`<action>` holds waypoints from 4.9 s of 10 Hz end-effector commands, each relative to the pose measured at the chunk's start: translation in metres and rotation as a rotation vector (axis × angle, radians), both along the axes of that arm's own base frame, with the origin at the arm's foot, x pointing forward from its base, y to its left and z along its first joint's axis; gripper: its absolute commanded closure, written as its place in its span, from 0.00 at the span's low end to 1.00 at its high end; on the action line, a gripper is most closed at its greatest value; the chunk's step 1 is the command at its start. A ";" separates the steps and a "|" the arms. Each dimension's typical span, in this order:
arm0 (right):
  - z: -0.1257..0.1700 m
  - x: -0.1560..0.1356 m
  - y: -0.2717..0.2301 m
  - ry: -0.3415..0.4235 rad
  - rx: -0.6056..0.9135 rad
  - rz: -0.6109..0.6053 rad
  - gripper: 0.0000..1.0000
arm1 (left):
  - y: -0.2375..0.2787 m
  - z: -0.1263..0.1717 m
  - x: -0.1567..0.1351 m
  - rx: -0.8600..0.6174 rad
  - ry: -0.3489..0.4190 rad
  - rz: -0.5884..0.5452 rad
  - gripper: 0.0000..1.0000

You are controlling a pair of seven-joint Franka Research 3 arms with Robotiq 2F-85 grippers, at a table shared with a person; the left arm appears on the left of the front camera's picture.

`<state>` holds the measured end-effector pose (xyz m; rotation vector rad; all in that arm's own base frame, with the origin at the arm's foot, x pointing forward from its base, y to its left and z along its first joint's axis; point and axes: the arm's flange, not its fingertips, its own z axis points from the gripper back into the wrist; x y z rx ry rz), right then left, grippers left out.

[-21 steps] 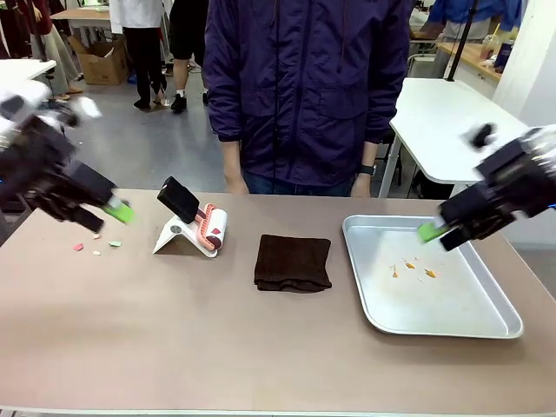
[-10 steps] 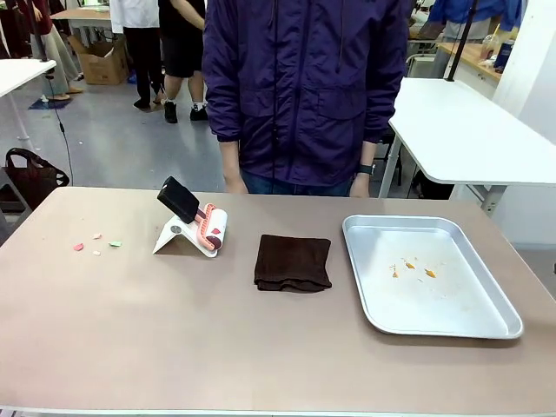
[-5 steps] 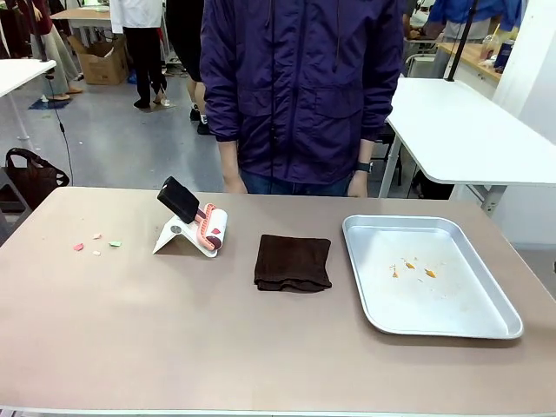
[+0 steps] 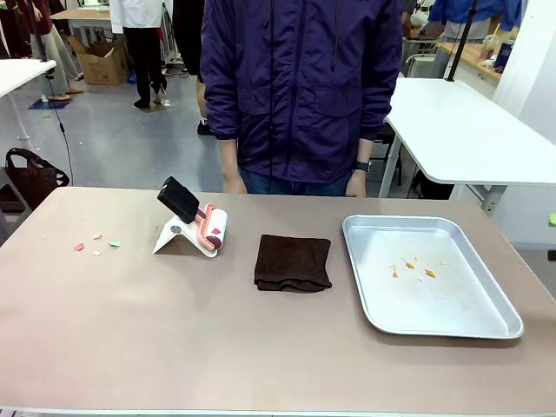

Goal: Clean the surface of the table.
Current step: Hold the Lint Roller with your left hand and the towel with your right hand.

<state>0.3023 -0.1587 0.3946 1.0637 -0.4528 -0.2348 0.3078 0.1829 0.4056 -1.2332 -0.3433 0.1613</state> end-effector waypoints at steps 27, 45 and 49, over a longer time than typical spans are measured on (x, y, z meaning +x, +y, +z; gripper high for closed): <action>-0.071 0.159 0.417 0.200 -0.657 0.117 0.00 | -0.260 0.031 0.201 0.653 0.090 -0.215 0.00; -0.100 0.180 0.440 0.316 -0.703 0.216 1.00 | -0.274 0.004 0.235 0.635 0.222 -0.146 1.00; -0.102 0.182 0.438 0.304 -0.668 0.211 0.98 | -0.271 0.001 0.240 0.593 0.233 -0.103 1.00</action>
